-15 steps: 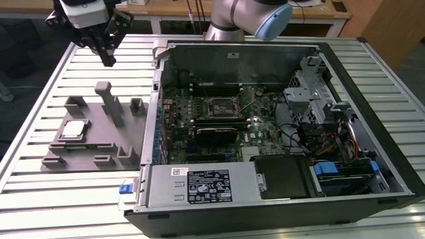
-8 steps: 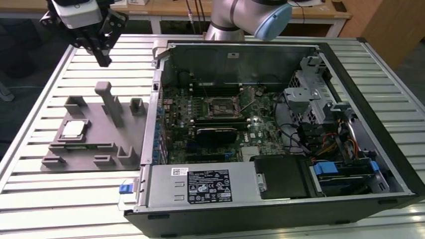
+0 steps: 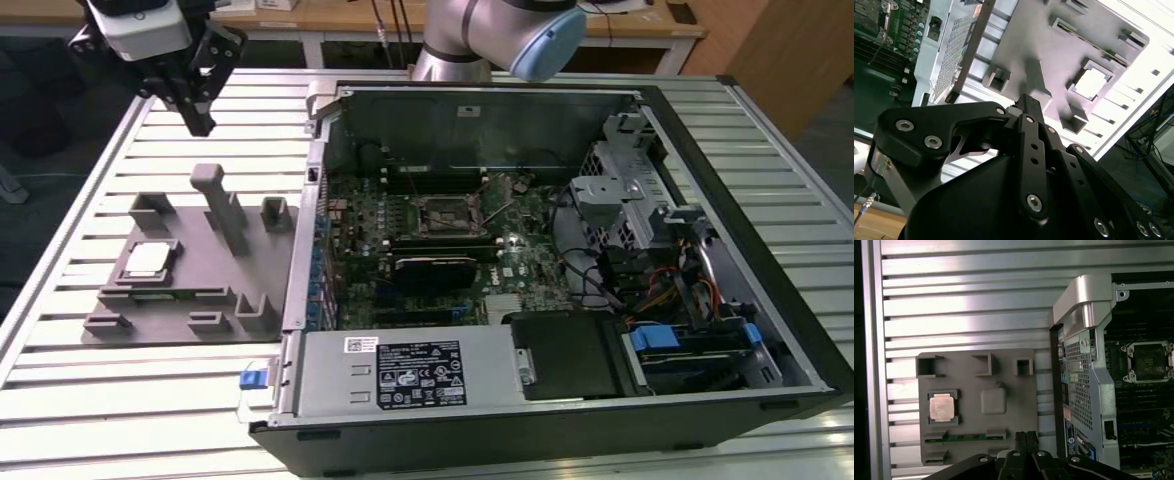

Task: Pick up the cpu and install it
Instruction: 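Reach for the cpu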

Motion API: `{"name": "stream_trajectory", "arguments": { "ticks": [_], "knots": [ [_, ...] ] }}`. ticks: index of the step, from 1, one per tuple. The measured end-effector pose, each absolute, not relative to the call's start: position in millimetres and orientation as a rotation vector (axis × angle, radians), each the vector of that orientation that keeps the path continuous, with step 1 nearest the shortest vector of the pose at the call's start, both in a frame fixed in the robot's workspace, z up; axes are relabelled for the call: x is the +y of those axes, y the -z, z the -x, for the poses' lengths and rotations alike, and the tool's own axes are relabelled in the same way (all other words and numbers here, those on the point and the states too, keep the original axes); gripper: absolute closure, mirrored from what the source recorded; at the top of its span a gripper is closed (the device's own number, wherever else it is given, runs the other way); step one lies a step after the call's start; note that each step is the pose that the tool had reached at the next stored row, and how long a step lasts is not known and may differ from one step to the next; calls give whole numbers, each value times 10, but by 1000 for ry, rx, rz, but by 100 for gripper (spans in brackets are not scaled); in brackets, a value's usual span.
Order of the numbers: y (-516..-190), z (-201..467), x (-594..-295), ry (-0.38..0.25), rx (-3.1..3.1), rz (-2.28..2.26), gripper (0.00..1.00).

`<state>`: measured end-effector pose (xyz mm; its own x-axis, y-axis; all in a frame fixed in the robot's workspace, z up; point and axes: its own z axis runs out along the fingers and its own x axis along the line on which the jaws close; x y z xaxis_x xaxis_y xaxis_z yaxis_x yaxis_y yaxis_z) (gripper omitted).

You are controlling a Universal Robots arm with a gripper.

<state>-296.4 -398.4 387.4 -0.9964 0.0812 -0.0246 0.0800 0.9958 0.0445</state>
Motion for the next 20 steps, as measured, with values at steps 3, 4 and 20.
{"name": "stream_trajectory", "arguments": {
  "ticks": [3,4,20],
  "knots": [
    [-3850,2991,-3984,-68,3112,-126,89],
    [-3841,3000,-3984,-68,3112,-126,89],
    [-3693,3122,-3945,-67,3112,-129,89]
  ]
}}
